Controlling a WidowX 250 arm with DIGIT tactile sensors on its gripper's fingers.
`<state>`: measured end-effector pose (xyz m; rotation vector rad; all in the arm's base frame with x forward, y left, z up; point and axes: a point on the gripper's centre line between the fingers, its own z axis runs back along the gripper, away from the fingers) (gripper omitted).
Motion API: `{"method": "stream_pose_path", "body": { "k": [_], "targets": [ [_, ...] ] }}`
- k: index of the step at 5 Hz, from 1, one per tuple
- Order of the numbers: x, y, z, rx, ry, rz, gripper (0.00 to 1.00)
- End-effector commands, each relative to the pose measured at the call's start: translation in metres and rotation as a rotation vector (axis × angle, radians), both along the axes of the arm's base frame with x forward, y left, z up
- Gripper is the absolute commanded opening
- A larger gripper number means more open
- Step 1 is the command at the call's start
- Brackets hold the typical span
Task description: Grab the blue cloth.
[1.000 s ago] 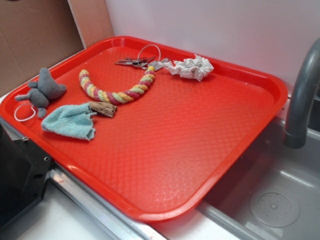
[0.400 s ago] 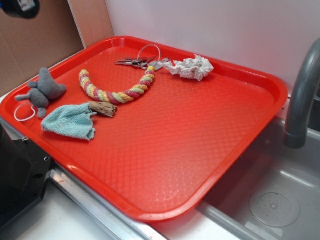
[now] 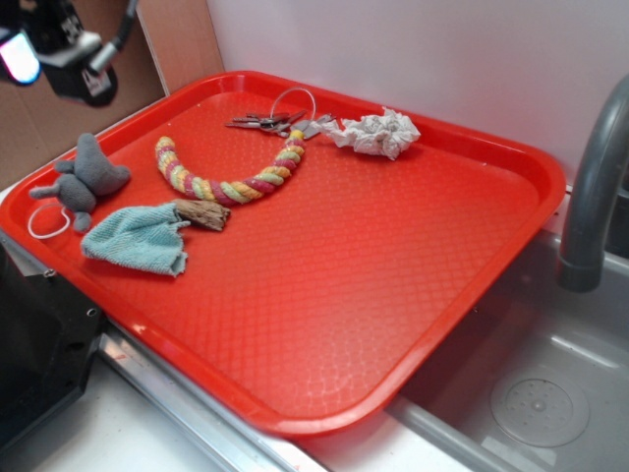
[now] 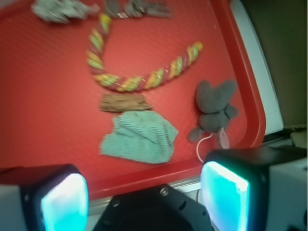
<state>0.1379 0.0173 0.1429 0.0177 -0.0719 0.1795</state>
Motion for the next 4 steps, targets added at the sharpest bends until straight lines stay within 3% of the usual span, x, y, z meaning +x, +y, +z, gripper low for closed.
{"method": "stream_pose_path", "body": {
  "k": [1, 2, 4],
  "targets": [
    [0.017, 0.025, -0.050, -0.018, -0.029, -0.078, 1.00],
    [0.024, 0.026, -0.072, -0.076, -0.022, -0.121, 1.00],
    [0.029, 0.000, -0.116, -0.157, 0.045, -0.255, 1.00]
  ]
}}
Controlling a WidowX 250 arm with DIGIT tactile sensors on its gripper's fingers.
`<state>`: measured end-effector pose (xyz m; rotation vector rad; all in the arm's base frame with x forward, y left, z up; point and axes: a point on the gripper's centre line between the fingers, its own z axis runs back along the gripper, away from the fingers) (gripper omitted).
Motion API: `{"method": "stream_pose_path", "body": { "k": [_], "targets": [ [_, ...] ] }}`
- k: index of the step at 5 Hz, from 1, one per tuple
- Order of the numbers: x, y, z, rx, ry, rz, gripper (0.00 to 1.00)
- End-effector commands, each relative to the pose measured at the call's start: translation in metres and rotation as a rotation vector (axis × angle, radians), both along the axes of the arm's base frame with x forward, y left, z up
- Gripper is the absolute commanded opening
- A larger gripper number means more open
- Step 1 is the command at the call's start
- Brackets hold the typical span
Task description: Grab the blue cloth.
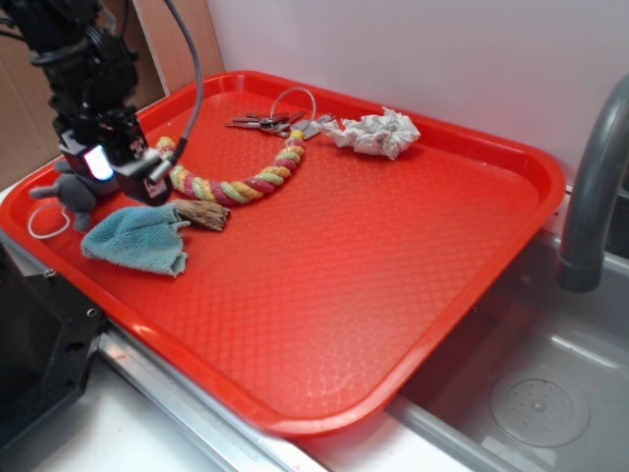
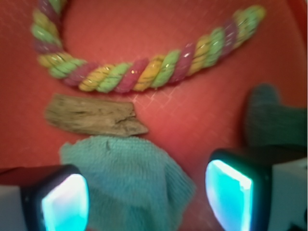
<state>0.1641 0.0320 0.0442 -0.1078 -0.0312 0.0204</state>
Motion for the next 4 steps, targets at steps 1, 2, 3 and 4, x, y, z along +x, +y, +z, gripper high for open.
{"method": "stream_pose_path", "body": {
  "k": [1, 2, 3, 4],
  "targets": [
    [-0.004, -0.016, -0.029, -0.009, 0.062, -0.104, 1.00],
    [-0.010, -0.014, -0.034, 0.042, 0.078, -0.083, 0.00],
    [-0.012, -0.012, -0.034, 0.042, 0.076, -0.077, 0.00],
    [-0.014, -0.009, -0.033, 0.051, 0.083, -0.062, 0.00]
  ]
}}
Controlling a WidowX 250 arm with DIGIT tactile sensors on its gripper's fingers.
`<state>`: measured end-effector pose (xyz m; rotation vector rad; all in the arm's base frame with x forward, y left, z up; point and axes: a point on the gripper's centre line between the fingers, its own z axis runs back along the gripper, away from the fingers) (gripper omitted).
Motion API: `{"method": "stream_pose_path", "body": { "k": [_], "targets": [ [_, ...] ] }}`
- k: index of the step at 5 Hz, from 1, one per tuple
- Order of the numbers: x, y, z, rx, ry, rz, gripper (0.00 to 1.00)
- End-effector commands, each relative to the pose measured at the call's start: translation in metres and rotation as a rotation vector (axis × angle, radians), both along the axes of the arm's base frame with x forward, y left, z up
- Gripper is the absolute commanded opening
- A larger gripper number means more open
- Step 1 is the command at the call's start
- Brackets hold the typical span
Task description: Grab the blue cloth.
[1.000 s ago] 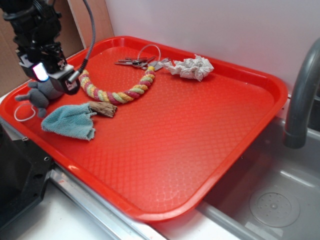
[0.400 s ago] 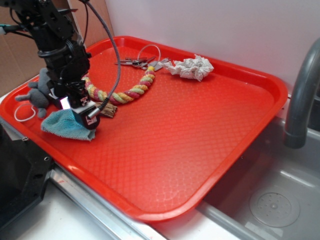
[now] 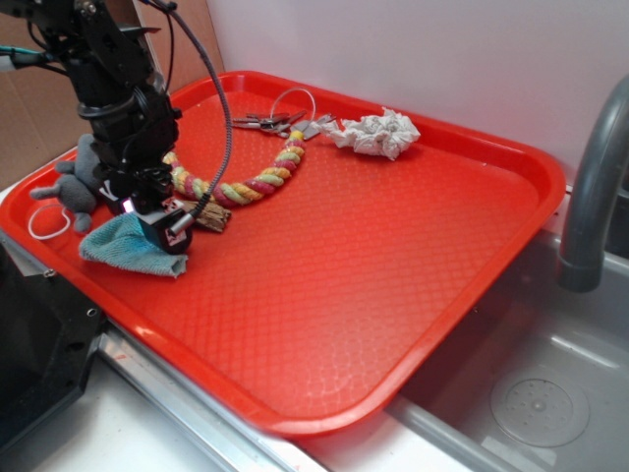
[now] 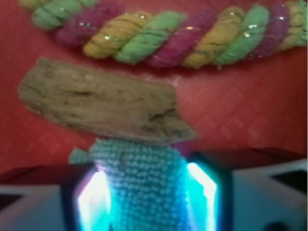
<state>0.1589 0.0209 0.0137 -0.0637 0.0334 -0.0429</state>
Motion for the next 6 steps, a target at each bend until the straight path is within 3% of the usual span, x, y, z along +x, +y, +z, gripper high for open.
{"method": "stream_pose_path", "body": {
  "k": [1, 2, 3, 5, 6],
  "targets": [
    [0.009, 0.009, 0.001, 0.035, 0.022, 0.011, 0.00],
    [0.018, 0.008, 0.014, 0.082, 0.035, 0.041, 0.00],
    [0.038, 0.000, 0.064, 0.094, 0.010, 0.109, 0.00],
    [0.041, -0.009, 0.149, 0.076, -0.098, 0.203, 0.00],
    [0.034, -0.017, 0.180, 0.036, -0.137, 0.214, 0.00]
  ]
}}
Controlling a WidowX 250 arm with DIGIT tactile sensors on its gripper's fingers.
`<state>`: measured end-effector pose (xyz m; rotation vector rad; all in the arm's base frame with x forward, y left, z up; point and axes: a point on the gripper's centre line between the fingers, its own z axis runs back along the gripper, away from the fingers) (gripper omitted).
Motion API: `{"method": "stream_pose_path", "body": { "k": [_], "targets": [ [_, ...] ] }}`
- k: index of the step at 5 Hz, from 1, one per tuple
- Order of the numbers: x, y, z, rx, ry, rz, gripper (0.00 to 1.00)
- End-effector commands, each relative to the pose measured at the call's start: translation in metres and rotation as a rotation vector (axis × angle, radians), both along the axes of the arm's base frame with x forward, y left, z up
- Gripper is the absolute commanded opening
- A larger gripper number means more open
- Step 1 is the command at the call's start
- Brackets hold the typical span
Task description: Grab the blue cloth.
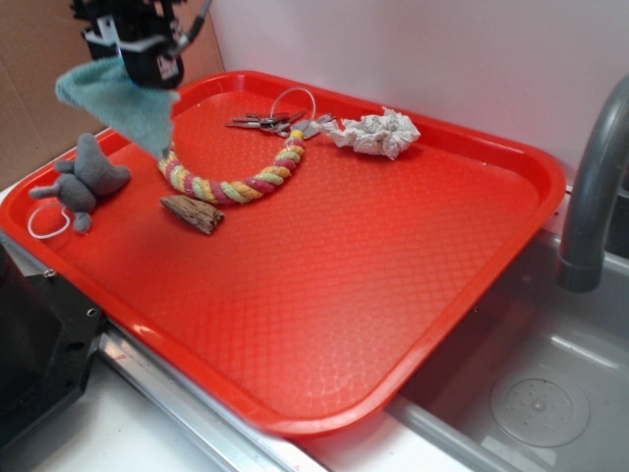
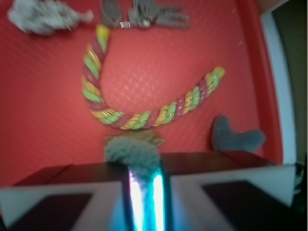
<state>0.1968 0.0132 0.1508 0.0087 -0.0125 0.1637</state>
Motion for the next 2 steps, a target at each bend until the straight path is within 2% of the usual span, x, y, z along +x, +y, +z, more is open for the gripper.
{"method": "stream_pose_path", "body": {
  "k": [1, 2],
  "targets": [
    [-0.0091, -0.0129, 0.0584, -0.020, -0.127, -0.015, 0.00],
    [-0.0041, -0.0149, 0.0560, -0.036, -0.078, -0.047, 0.00]
  ]
}}
